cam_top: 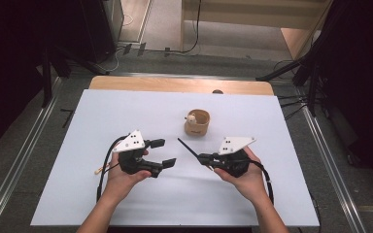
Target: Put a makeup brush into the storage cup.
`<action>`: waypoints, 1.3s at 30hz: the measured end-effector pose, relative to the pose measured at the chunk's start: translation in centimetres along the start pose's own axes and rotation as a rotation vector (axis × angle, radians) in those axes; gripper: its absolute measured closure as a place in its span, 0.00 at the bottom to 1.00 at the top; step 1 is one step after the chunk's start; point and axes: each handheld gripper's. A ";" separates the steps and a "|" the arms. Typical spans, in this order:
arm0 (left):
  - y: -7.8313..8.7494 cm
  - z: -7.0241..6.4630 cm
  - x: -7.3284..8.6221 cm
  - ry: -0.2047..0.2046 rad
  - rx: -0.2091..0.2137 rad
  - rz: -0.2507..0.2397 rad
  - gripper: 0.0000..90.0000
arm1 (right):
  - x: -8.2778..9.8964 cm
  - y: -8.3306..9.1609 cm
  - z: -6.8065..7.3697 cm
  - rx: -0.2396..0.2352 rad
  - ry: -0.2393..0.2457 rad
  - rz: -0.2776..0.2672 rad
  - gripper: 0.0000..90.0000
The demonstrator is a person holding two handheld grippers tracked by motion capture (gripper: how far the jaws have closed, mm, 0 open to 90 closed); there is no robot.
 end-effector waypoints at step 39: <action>-0.7 0.4 -0.9 0.124 0.149 0.148 0.77 | -0.1 -1.3 1.8 -0.093 0.178 0.093 0.94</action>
Point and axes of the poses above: each handheld gripper's, and its own axes: y roughly backward along the jaws, x roughly out of its underside, z roughly to its left, and after that the axes turned 12 degrees about -z, right-handed
